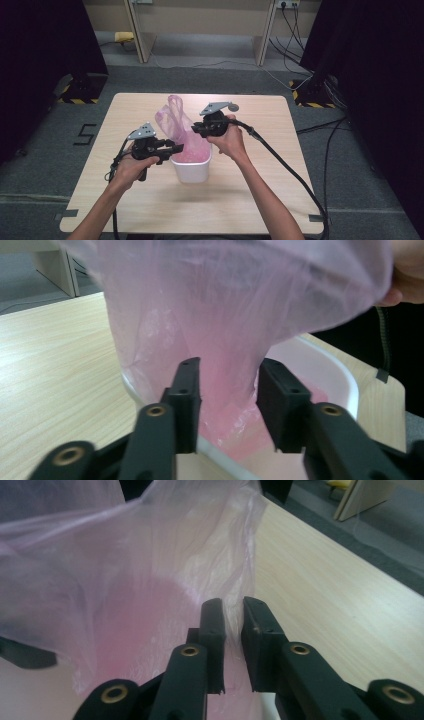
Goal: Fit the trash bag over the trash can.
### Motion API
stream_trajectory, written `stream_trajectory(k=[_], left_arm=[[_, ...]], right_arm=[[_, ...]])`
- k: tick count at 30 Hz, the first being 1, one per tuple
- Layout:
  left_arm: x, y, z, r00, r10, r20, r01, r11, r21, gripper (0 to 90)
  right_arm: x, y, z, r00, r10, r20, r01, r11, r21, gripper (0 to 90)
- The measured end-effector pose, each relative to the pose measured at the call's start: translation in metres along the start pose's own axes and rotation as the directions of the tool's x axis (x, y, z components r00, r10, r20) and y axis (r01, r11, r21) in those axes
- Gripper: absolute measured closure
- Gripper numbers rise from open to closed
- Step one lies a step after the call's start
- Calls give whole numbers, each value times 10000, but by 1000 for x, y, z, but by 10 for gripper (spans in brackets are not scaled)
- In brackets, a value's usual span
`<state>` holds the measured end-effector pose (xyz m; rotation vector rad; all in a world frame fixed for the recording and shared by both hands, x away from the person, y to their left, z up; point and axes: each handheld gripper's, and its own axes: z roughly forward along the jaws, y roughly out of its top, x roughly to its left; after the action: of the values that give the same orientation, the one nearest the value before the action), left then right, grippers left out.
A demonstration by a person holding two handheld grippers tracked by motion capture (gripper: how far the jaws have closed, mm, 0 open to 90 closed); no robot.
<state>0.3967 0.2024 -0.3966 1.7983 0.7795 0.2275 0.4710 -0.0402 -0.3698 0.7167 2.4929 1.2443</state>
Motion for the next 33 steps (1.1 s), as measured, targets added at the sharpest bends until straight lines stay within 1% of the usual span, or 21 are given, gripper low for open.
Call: stream_trajectory(k=[3, 5, 10, 12, 15, 17, 19, 20, 21, 23, 25, 27, 30, 31, 33], left_arm=[[-2, 2, -4, 9999, 52, -144, -52, 10000, 1, 507], [-3, 3, -6, 9996, 3, -278, -3, 10000, 9, 449], [0, 3, -12, 9983, -110, -571, 108, 9999, -31, 372], [1, 2, -14, 9978, -159, -643, 156, 9999, -46, 351], [2, 2, -19, 9973, -174, -719, 168, 9998, -80, 316], [1, 2, -21, 9972, -125, -739, 117, 9999, -109, 314], [1, 4, -23, 9972, -91, -746, 79, 9999, -154, 309], [1, 4, -23, 9972, -91, -746, 79, 9999, -154, 319], [1, 5, -23, 9970, -76, -766, 63, 9998, -178, 325], [0, 6, -21, 9973, -82, -726, 73, 9999, -130, 325], [0, 5, -19, 9977, -90, -678, 85, 9999, -75, 326], [-1, 4, -18, 9978, -108, -649, 105, 9999, -48, 327], [0, 4, -19, 9979, -115, -640, 113, 9999, -44, 327], [0, 4, -19, 9979, -134, -636, 131, 9999, -64, 326], [1, 5, -22, 9976, -147, -675, 138, 9998, -141, 320]], right_arm=[[3, -3, -12, 9999, -105, 104, 108, 9995, -284, 834], [5, -6, -20, 9998, -130, 148, 137, 9988, -479, 829], [7, -19, -38, 9984, -331, 458, 354, 9980, -514, 810], [5, -26, -43, 9980, -224, 595, 253, 9985, -492, 798], [2, -34, -49, 9983, -52, 577, 92, 9975, -695, 777], [1, -36, -52, 9984, 122, 547, -73, 9959, -902, 714], [1, -33, -55, 9985, 263, 480, -207, 9933, -1138, 648], [1, -30, -56, 9984, 412, 389, -359, 9909, -1297, 593], [1, -27, -57, 9981, 490, 378, -432, 9889, -1423, 546], [2, -20, -56, 9976, 534, 441, -460, 9870, -1540, 500], [2, -11, -54, 9972, 574, 478, -492, 9862, -1579, 484], [1, -2, -47, 9974, 569, 446, -497, 9874, -1500, 478], [-3, 7, -32, 9966, 705, 427, -647, 9902, -1236, 479], [-4, 10, -27, 9965, 714, 437, -660, 9913, -1141, 494], [-6, 13, -17, 9971, 618, 452, -573, 9938, -948, 580]])
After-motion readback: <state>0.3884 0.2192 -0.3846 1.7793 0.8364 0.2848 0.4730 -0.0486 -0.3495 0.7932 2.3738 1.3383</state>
